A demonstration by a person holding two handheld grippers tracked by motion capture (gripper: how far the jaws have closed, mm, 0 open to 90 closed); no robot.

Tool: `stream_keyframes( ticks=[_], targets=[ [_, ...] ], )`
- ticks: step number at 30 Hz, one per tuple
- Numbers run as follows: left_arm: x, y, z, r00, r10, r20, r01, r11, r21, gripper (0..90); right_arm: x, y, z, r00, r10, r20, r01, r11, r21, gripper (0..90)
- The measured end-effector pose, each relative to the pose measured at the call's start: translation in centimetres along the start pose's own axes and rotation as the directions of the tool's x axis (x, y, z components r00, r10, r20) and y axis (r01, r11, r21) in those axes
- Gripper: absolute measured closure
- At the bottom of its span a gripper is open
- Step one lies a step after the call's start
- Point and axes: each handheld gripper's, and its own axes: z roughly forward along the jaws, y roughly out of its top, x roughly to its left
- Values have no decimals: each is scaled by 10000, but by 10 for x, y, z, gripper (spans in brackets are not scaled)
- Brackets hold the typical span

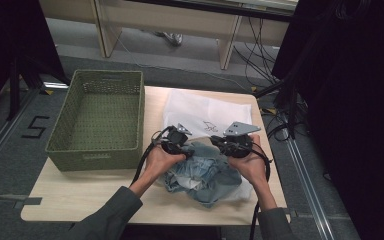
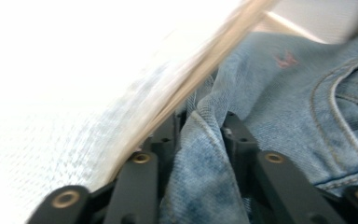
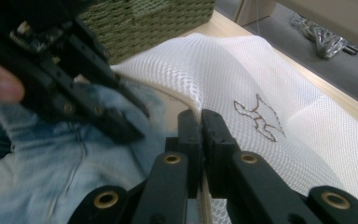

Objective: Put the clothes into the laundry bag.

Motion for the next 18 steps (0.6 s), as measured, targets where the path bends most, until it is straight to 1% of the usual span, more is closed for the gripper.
stream_keyframes(
  ticks=[1, 2, 3, 4, 6, 7, 8, 9, 10, 11, 12, 13, 14, 15, 16, 17, 18],
  targets=[
    [-1, -1, -2, 9999, 8, 141, -10, 9999, 155, 599, -1, -1, 0, 9999, -114, 130, 114, 9999, -15, 877],
    [-4, -3, -6, 9998, -17, 196, 14, 9999, 172, 536, 1, -1, 1, 10000, -25, 59, 25, 10000, 0, 877],
    [-8, -4, -10, 9997, -1, 260, -3, 9999, 128, 474, 0, -2, 1, 10000, -88, 1, 88, 9999, 66, 877],
    [-11, -4, -18, 9996, 92, 282, -98, 9997, 208, 422, 0, -2, 1, 9998, -149, 123, 147, 9999, 86, 877],
    [-16, -5, -35, 9993, 240, 280, -240, 9997, -7, 317, 0, -2, 3, 9997, -228, -36, 228, 9997, 65, 877],
    [-19, -6, -44, 9993, 234, 285, -230, 9996, -156, 283, 1, -2, 3, 9998, -159, -86, 160, 9998, 100, 877],
    [-21, -8, -54, 9988, 323, 355, -316, 9993, -213, 262, 0, -2, 3, 9999, -141, -64, 141, 9998, 111, 877],
    [-22, -11, -60, 9986, 353, 390, -347, 9993, -169, 234, 0, -2, 2, 9998, -161, -83, 162, 9998, 97, 877],
    [-23, -15, -66, 9980, 358, 527, -353, 9993, -106, 213, 0, -2, 1, 10000, -96, -1, 96, 9999, 111, 877],
    [-24, -20, -70, 9977, 345, 584, -348, 9994, 46, 185, 1, -2, 1, 10000, 32, -22, -32, 9999, 137, 877],
    [-25, -27, -73, 9959, 446, 784, -469, 9985, 276, 158, 0, -2, 0, 9999, -97, -56, 97, 9999, 107, 877],
    [-28, -34, -72, 9951, 486, 865, -522, 9978, 399, 156, 0, -1, 0, 10000, -48, -46, 49, 9999, 140, 877],
    [-29, -41, -70, 9927, 699, 987, -783, 9934, 844, 158, 0, -1, 0, 10000, -42, -43, 43, 9999, 152, 877],
    [-32, -48, -65, 9918, 834, 969, -937, 9899, 1062, 154, 0, -2, 1, 9999, -125, -2, 125, 9999, 76, 876],
    [-32, -53, -58, 9883, 1125, 1033, -1261, 9825, 1369, 149, 1, -1, 2, 9998, -179, 13, 179, 9998, 102, 877],
    [-32, -58, -49, 9903, 1031, 935, -1159, 9828, 1438, 145, 2, -1, 2, 9999, -148, -21, 148, 9998, 140, 877],
    [-31, -60, -39, 9899, 919, 1080, -1067, 9844, 1402, 151, 2, -1, 3, 9998, -213, -6, 213, 9997, 132, 877]
  ],
)
